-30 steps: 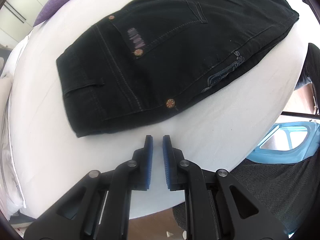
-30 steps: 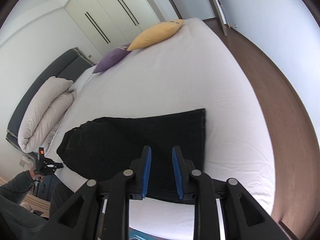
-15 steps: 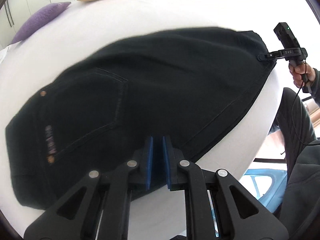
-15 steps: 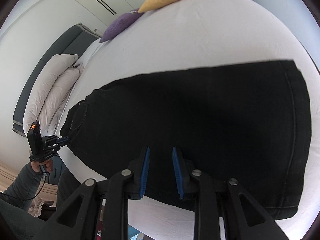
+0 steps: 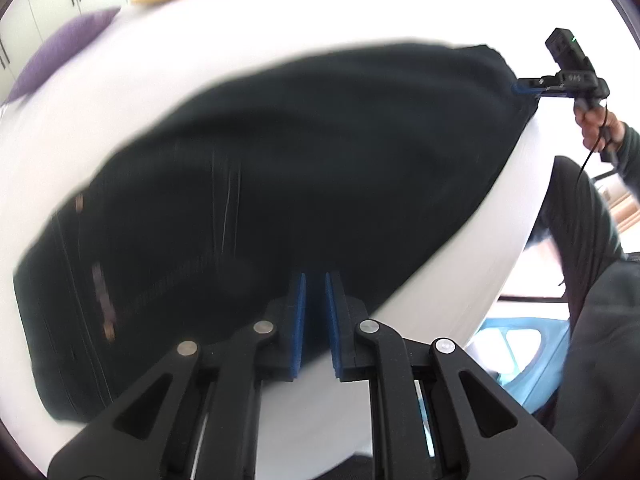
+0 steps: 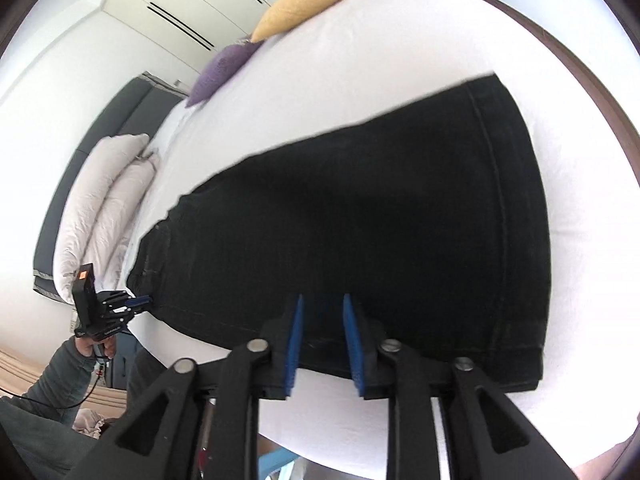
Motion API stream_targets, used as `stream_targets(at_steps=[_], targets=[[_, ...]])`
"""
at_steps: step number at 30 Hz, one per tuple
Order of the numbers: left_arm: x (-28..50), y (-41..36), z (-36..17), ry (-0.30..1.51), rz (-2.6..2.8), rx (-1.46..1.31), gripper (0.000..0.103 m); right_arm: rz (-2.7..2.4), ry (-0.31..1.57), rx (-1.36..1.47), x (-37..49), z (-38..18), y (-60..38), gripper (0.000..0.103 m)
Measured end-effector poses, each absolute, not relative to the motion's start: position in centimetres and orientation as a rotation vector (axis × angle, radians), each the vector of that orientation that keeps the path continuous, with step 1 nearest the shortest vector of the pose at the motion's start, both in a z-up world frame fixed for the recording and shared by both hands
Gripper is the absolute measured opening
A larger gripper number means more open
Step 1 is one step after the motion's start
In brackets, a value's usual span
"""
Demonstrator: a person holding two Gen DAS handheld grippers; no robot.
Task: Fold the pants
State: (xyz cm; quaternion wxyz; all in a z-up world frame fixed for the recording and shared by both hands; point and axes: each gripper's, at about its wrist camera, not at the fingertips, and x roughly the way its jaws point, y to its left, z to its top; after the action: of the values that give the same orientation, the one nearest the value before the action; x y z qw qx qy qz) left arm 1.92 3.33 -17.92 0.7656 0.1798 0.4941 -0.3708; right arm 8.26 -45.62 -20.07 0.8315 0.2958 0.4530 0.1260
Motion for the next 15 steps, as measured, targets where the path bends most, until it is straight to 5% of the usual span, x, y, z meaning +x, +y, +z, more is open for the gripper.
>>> stream_targets(at_steps=[5, 13, 15], targets=[[5.8, -3.3, -16.1, 0.993, -0.829, 0.433, 0.011, 0.371, 0.911, 0.646, 13.6, -18.7, -43.0, 0.039], [5.5, -4.4, -22.4, 1.093, -0.769, 0.481, 0.011, 0.355, 1.084, 0.577, 21.4, -23.6, -40.3, 0.045], [3.8, -2.5, -22.4, 1.084, -0.774, 0.445, 0.011, 0.336, 1.078, 0.64, 21.4, -24.8, -42.5, 0.025]])
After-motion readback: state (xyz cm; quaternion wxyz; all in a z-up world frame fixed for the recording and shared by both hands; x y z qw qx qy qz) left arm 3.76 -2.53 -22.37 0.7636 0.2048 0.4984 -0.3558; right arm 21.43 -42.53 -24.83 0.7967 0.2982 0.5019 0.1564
